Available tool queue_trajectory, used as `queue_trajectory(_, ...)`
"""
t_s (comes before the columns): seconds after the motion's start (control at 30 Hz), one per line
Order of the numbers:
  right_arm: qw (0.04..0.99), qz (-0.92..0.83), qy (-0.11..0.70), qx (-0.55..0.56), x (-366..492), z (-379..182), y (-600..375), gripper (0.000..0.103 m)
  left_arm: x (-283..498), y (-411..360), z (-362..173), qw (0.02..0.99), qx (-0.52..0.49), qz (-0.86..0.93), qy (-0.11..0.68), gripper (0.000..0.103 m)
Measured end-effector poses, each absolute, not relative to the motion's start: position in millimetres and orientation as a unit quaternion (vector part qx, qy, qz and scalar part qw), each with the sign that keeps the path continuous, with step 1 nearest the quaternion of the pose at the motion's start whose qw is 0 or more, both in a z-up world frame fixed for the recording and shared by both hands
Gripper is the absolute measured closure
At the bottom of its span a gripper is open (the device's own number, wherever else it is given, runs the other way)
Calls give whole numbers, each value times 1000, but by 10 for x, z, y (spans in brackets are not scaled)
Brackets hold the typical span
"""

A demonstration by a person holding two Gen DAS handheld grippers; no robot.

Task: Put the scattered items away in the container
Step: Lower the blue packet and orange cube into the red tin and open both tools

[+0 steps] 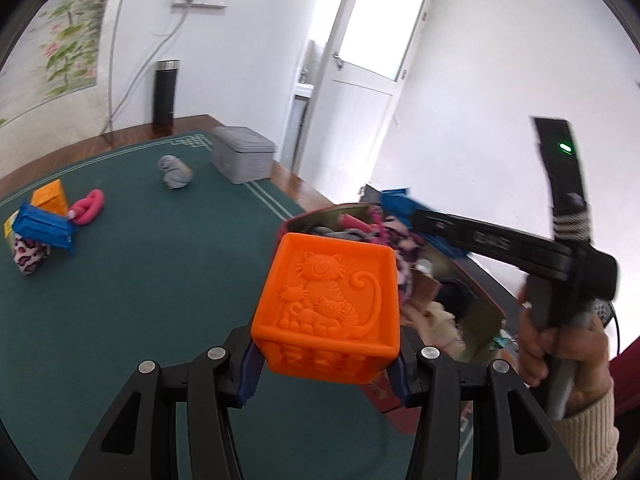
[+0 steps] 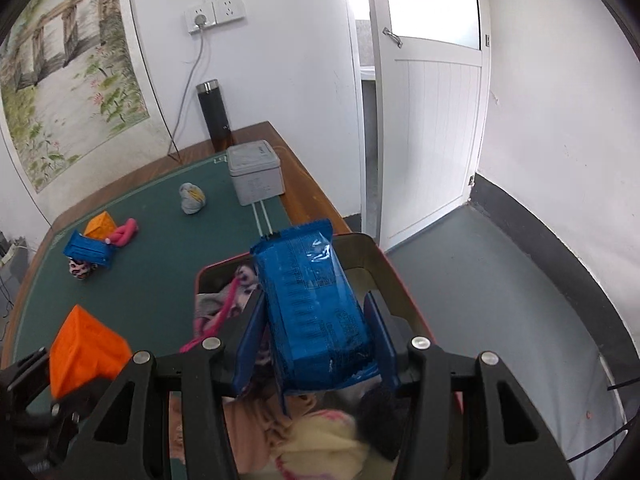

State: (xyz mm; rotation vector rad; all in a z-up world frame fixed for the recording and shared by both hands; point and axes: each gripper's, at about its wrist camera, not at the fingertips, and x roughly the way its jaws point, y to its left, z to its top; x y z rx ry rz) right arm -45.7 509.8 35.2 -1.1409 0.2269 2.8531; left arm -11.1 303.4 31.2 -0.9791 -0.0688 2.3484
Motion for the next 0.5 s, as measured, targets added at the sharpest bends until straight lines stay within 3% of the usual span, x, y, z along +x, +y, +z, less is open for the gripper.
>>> queue_trajectory(0.2, 23, 913, 58, -403, -646, 217, 5213, 54, 91, 3389, 353, 330, -367, 869, -7, 50)
queue_trajectory(0.5, 21, 914, 46, -402, -592, 196, 5241, 50, 217, 3808, 265, 370, -383, 846, 18, 50)
